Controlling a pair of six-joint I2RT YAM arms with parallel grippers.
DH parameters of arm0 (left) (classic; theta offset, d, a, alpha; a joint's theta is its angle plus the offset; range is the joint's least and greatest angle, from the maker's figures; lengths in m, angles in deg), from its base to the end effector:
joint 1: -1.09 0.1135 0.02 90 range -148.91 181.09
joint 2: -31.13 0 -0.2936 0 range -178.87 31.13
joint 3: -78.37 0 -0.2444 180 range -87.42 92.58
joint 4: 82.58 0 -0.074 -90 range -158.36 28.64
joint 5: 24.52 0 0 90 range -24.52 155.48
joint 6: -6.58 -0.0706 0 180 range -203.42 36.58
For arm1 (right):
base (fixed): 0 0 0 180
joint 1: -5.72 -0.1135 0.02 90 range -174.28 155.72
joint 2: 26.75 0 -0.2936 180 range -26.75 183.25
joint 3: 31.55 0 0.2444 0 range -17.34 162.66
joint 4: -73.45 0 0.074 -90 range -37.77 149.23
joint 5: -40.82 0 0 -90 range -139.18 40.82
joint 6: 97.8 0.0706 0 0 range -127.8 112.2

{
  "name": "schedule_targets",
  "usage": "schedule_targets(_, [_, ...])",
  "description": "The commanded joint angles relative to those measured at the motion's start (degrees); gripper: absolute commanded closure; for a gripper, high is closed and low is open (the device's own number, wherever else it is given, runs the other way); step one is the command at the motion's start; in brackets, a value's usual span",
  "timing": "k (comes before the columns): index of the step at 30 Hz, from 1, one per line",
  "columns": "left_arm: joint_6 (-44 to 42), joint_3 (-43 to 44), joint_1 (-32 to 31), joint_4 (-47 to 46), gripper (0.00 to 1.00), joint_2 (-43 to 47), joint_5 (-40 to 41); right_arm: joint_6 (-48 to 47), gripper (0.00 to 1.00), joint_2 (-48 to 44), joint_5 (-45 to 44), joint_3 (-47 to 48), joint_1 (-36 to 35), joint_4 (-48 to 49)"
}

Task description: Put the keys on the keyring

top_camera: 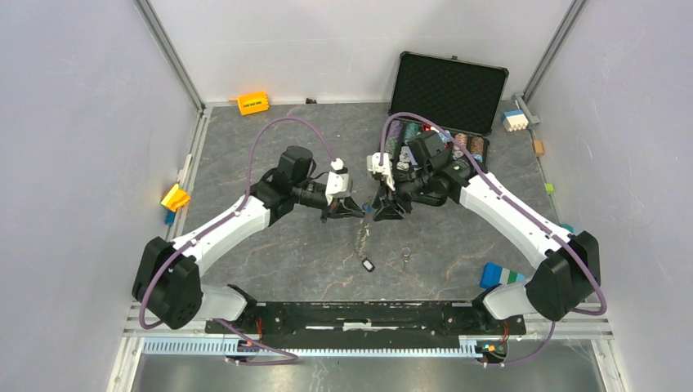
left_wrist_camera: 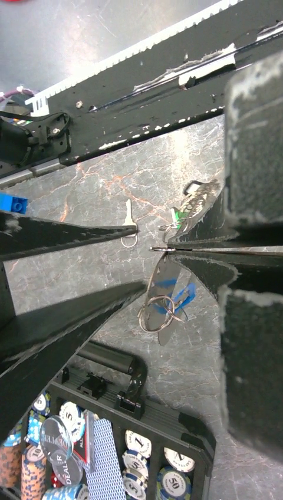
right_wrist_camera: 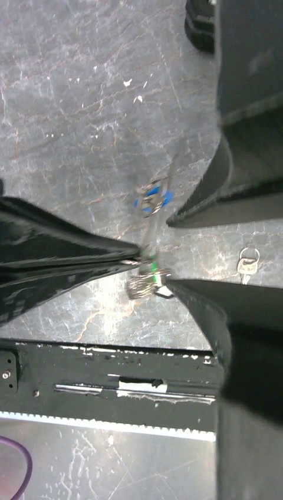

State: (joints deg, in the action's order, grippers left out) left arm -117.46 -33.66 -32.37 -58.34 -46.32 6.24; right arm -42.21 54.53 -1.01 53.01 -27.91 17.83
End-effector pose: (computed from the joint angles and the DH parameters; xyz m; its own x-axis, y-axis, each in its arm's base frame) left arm 0.2075 -0.2099 0.2987 0.1079 0.2719 -0.9563 0.9870 -0.1443 0.0703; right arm 0.2152 0.2063 0.3218 -0.1209 -0.5330 -0.8374 -0.9900 0.0024 0.1414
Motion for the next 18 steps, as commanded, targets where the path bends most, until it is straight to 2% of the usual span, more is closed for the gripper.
schedule_targets(1, [9.15,-1.54,2.17,-9.66,0.98,3.54,-5.17,-0.92,0.53,-3.52,5.06,-1.51,4.36,2.08])
schedule_targets(4, [16.71,-4.57,2.54,-19.14,0.98,3.57,-7.78,-1.93,0.51,-5.44,7.59,-3.23,7.28,2.09])
schedule_targets(10, [43.17,-13.51,2.79,-56.78,0.98,1.46,-8.26,-3.74,0.51,-7.75,10.44,-6.39,9.73,2.21])
schedule_targets(13, [45.73,-13.16,2.8,-58.83,0.98,1.28,-7.51,-4.77,0.51,-8.01,10.89,-7.83,10.5,1.79])
schedule_targets(18, [43.1,-11.62,2.79,-51.99,0.98,1.76,-7.08,-5.09,0.5,-8.15,8.69,-9.54,11.51,2.26])
